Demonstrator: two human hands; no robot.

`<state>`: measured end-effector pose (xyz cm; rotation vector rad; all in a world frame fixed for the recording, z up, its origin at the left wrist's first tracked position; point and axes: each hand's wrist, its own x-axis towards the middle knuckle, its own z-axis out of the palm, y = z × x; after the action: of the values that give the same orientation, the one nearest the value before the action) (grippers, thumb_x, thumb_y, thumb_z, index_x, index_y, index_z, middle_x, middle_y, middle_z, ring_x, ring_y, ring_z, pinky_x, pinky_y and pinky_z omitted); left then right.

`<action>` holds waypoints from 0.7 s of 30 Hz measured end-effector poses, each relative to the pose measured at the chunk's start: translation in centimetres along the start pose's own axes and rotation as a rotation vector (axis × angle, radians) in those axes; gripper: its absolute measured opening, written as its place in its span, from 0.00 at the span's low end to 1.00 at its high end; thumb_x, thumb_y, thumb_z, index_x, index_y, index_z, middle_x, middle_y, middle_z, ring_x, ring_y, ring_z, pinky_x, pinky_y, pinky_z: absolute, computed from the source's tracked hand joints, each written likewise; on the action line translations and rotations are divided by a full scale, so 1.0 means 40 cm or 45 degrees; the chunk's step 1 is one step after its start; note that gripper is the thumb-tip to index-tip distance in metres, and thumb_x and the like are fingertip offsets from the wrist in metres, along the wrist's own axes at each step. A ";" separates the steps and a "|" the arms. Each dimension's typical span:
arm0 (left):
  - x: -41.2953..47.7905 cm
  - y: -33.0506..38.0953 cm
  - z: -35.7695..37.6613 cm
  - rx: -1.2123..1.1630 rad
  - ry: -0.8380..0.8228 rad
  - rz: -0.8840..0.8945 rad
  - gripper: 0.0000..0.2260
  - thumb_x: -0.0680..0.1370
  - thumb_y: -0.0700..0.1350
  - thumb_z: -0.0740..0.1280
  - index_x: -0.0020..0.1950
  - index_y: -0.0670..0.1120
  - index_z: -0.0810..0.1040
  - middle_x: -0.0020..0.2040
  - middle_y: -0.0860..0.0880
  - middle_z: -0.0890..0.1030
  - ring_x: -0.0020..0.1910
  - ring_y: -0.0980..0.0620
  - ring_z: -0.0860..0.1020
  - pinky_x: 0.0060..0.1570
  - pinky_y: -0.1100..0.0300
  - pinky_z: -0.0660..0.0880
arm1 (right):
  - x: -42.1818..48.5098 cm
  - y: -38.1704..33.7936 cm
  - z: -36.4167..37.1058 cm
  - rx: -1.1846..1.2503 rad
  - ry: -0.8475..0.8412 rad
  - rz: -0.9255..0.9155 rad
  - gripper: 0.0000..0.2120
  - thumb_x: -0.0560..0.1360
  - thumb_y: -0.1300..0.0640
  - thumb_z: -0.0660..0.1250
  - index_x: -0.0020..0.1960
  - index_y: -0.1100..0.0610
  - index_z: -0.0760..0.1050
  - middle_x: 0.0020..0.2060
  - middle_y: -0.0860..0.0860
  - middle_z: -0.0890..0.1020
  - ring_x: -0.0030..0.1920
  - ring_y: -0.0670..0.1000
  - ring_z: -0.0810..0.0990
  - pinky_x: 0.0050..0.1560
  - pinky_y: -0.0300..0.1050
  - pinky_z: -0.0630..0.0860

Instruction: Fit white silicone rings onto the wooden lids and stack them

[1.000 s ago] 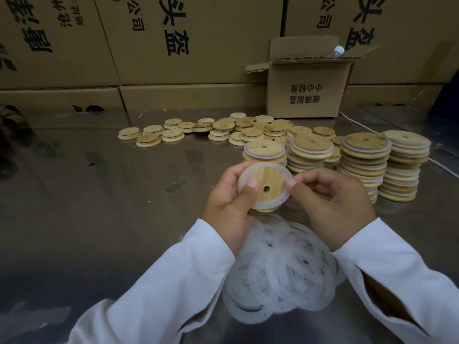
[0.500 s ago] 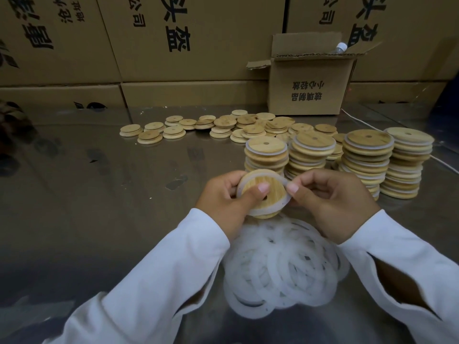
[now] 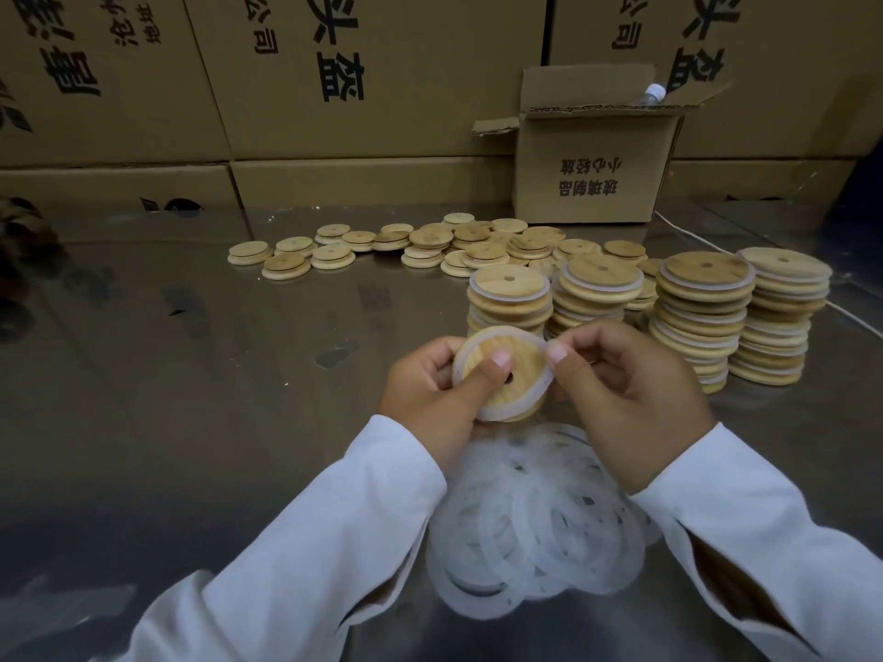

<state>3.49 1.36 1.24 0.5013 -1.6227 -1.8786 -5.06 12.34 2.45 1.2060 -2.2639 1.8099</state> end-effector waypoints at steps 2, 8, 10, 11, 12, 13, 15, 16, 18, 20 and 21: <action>0.002 0.002 0.000 -0.015 0.045 0.017 0.02 0.72 0.42 0.69 0.40 0.44 0.79 0.34 0.48 0.82 0.38 0.47 0.80 0.40 0.52 0.79 | -0.005 0.000 0.010 0.052 0.018 0.039 0.08 0.66 0.45 0.63 0.38 0.48 0.75 0.34 0.46 0.81 0.40 0.50 0.80 0.47 0.52 0.77; 0.005 0.008 -0.005 -0.049 0.086 0.026 0.04 0.71 0.43 0.70 0.42 0.43 0.79 0.37 0.45 0.82 0.43 0.42 0.80 0.53 0.37 0.75 | -0.009 0.008 0.028 0.126 0.078 0.117 0.07 0.62 0.48 0.68 0.36 0.50 0.76 0.31 0.46 0.81 0.34 0.44 0.79 0.40 0.39 0.76; 0.004 0.008 -0.004 -0.050 0.057 0.014 0.04 0.71 0.42 0.70 0.44 0.44 0.79 0.39 0.45 0.83 0.45 0.43 0.81 0.53 0.39 0.76 | -0.006 0.013 0.026 0.099 0.118 0.113 0.03 0.64 0.51 0.68 0.34 0.50 0.76 0.31 0.44 0.81 0.34 0.44 0.79 0.39 0.39 0.76; 0.004 0.008 -0.003 -0.052 0.039 0.010 0.05 0.71 0.40 0.70 0.45 0.44 0.79 0.40 0.45 0.83 0.45 0.43 0.81 0.53 0.41 0.76 | -0.004 0.016 0.024 0.084 0.128 0.108 0.04 0.66 0.53 0.68 0.33 0.50 0.75 0.31 0.43 0.81 0.34 0.45 0.80 0.39 0.39 0.75; 0.004 0.008 -0.003 -0.048 0.022 0.010 0.06 0.71 0.39 0.70 0.46 0.44 0.79 0.42 0.45 0.84 0.45 0.44 0.81 0.53 0.42 0.77 | -0.002 0.018 0.022 0.067 0.131 0.103 0.05 0.67 0.54 0.68 0.33 0.49 0.75 0.30 0.44 0.81 0.35 0.46 0.80 0.40 0.40 0.75; 0.004 0.008 -0.004 -0.040 0.003 0.012 0.07 0.71 0.37 0.70 0.47 0.44 0.79 0.43 0.44 0.84 0.46 0.44 0.81 0.52 0.44 0.77 | -0.002 0.020 0.019 0.047 0.127 0.096 0.05 0.68 0.55 0.67 0.34 0.49 0.74 0.30 0.45 0.81 0.37 0.47 0.80 0.41 0.41 0.76; 0.004 0.008 -0.005 -0.013 -0.041 0.024 0.09 0.71 0.34 0.69 0.48 0.44 0.79 0.44 0.45 0.83 0.45 0.46 0.81 0.50 0.49 0.79 | -0.001 0.020 0.016 -0.012 0.110 0.065 0.06 0.69 0.55 0.66 0.35 0.48 0.73 0.31 0.44 0.79 0.37 0.44 0.78 0.41 0.40 0.75; 0.004 0.007 -0.006 0.011 -0.063 0.033 0.10 0.71 0.33 0.69 0.49 0.44 0.79 0.44 0.45 0.83 0.44 0.48 0.81 0.49 0.52 0.79 | -0.002 0.019 0.015 -0.044 0.095 0.042 0.06 0.70 0.55 0.65 0.35 0.48 0.72 0.31 0.44 0.78 0.37 0.43 0.77 0.40 0.38 0.74; 0.005 0.007 -0.009 0.091 -0.099 0.053 0.09 0.71 0.33 0.69 0.48 0.44 0.79 0.42 0.47 0.83 0.42 0.51 0.81 0.46 0.59 0.79 | -0.002 0.015 0.014 -0.094 0.038 0.001 0.06 0.71 0.55 0.64 0.36 0.48 0.71 0.31 0.43 0.77 0.37 0.41 0.76 0.38 0.33 0.72; 0.005 0.007 -0.012 0.197 -0.116 0.088 0.05 0.72 0.36 0.69 0.45 0.45 0.80 0.39 0.48 0.82 0.38 0.55 0.80 0.42 0.64 0.77 | -0.003 0.012 0.012 -0.124 -0.077 -0.019 0.06 0.72 0.57 0.65 0.36 0.50 0.73 0.32 0.45 0.78 0.37 0.43 0.76 0.40 0.37 0.73; 0.004 0.009 -0.014 0.256 -0.127 0.111 0.03 0.73 0.38 0.69 0.43 0.45 0.80 0.37 0.48 0.81 0.36 0.56 0.79 0.40 0.65 0.76 | -0.004 0.010 0.012 -0.124 -0.136 -0.017 0.05 0.72 0.58 0.65 0.37 0.52 0.74 0.33 0.46 0.78 0.38 0.46 0.77 0.42 0.42 0.74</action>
<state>3.78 0.82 1.48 0.4178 -1.8796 -1.7103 -4.95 12.04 1.88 1.3275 -2.3625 1.6472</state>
